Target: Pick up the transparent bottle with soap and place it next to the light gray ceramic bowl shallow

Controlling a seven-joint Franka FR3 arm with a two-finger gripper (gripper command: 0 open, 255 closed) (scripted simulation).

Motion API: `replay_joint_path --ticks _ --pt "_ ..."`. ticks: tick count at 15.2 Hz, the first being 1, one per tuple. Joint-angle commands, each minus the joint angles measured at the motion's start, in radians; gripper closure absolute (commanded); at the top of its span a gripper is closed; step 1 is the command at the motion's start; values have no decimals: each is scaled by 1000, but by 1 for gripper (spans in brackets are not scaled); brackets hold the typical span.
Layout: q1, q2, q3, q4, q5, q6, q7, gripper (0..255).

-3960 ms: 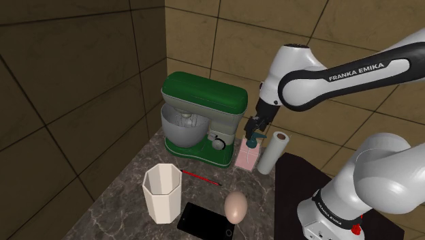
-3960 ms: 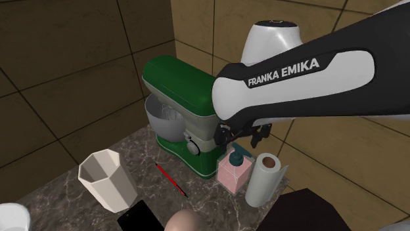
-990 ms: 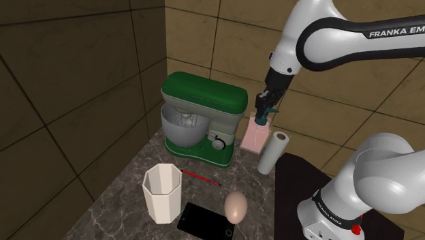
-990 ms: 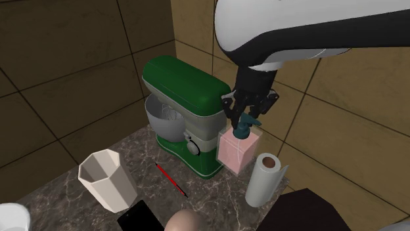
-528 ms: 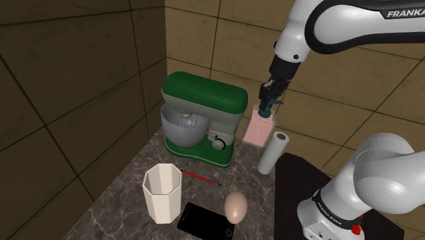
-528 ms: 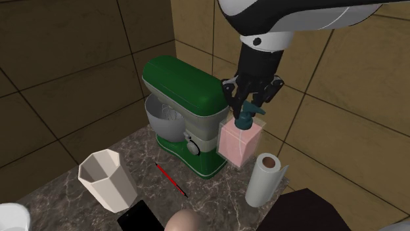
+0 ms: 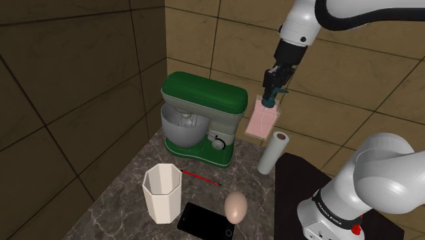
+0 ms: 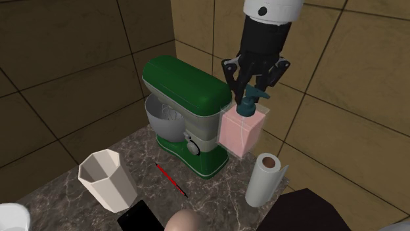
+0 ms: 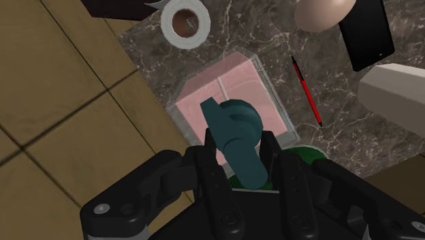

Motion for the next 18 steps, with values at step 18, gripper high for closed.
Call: replay_joint_path --ticks 18 --pt "67 -74 163 104 108 -161 193 255"
